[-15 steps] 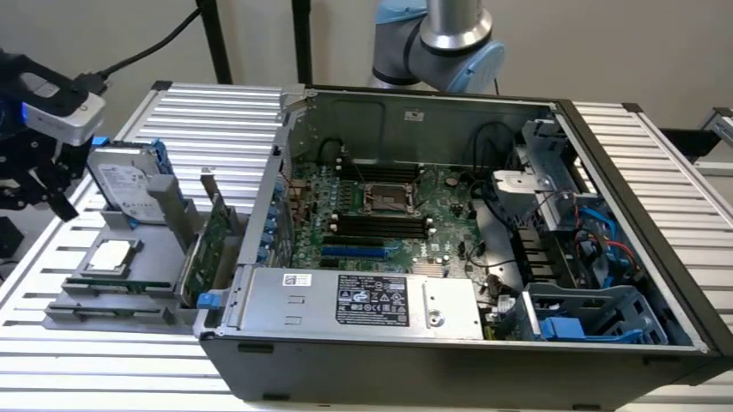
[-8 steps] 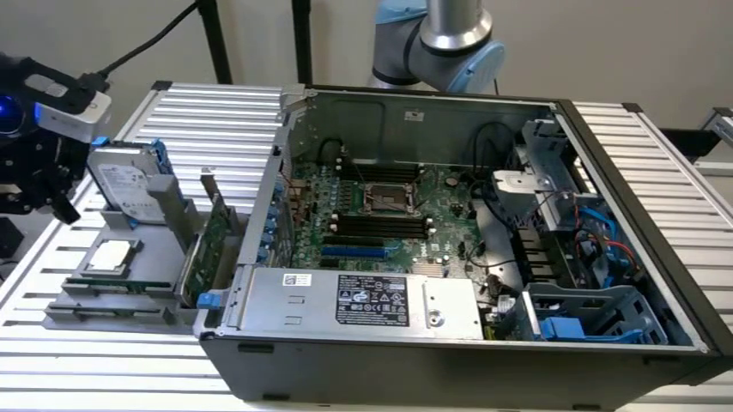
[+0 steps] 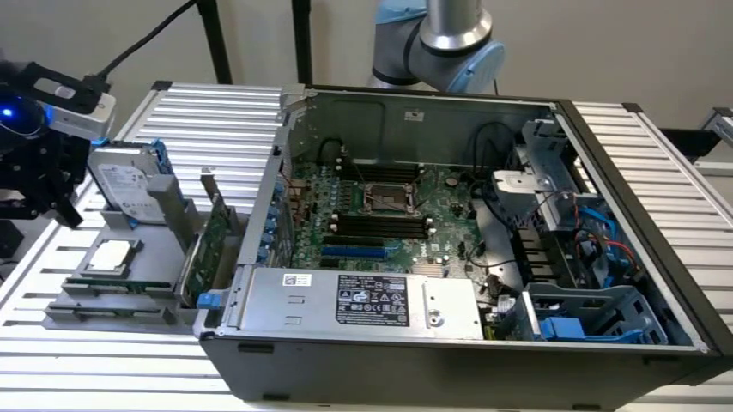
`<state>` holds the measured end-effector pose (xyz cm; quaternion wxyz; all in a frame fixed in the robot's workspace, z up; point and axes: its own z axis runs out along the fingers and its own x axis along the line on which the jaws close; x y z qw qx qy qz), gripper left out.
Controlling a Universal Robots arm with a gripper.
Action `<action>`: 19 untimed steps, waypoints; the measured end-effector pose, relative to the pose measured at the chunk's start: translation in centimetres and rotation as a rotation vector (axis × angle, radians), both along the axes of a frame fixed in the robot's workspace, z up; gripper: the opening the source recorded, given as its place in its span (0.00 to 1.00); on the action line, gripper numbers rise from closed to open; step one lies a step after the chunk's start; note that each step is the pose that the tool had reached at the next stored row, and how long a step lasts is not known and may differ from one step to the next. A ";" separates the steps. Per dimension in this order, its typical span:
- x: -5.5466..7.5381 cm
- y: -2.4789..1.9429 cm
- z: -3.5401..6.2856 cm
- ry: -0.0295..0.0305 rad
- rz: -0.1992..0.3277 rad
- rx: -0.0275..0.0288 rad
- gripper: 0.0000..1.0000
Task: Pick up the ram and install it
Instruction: 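Pick up the ram and move it above insertion slot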
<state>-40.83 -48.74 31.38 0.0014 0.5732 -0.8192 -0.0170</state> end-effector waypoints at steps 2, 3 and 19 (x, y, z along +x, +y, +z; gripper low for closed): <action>0.0 -0.04 -0.16 0.0000 0.019 0.0000 0.00; 0.0 -0.08 -0.23 0.0001 0.027 -0.0001 0.00; 0.1 -1.10 -1.99 0.0000 0.123 -0.0001 0.00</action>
